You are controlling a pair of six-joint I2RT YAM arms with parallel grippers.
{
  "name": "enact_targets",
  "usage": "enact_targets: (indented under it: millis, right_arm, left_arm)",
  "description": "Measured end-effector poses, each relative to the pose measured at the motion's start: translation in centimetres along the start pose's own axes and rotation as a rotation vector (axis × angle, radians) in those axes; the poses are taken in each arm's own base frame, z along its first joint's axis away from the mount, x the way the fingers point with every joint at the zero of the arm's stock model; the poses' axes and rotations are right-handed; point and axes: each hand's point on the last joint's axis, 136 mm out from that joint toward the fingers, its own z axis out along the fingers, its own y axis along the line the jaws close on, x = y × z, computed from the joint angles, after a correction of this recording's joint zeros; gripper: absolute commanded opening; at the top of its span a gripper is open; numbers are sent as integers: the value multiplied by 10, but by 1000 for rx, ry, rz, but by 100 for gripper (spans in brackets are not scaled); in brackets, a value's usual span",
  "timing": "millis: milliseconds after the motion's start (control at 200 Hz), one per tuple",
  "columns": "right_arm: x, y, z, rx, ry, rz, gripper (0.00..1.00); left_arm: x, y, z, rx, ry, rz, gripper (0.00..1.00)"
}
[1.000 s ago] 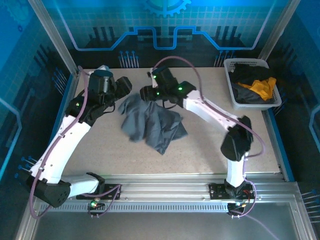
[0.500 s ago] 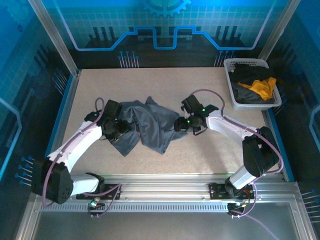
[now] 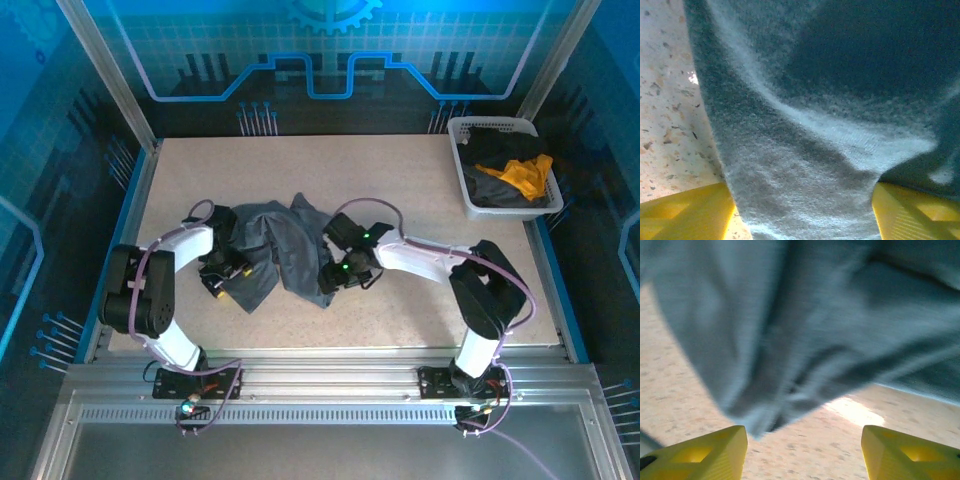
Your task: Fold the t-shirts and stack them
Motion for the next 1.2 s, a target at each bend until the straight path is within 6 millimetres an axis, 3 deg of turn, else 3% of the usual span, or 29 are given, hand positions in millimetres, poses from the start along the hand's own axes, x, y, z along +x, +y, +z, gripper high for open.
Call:
enact_targets:
  millis: [70,105,190,350,430,505,635,750,885,1195]
  right_arm:
    - [-2,20,6,-21,10,-59,60]
    - [-2,28,9,-32,20,-83,58]
    - [2,40,21,-43,50,-113,40]
    - [7,26,40,-8,103,-61,2]
    - [1,14,36,11,94,2,0]
    - [-10,2,23,29,51,37,0]
    - [-37,-11,-28,35,-90,76,0]
    - [-66,-15,-90,16,-249,97,0]
    - [-95,-28,-152,11,-407,129,0]
    - [-138,-76,-255,57,-647,212,0]
  left_arm:
    - [0,4,0,-22,2,2,44]
    - [0,6,0,-29,3,-5,31]
    - [-3,6,-1,-30,0,-9,0]
    - [-14,-9,-5,18,-38,2,0]
    - [-20,-16,-13,58,-75,3,0]
    - [-25,-21,-34,114,-130,4,0]
    - [-37,-39,-93,268,-265,-8,0]
    - [-49,-55,-151,407,-381,-32,0]
    - [-58,-68,-205,527,-475,-46,0]
    - [-65,-80,-323,773,-673,-57,0]
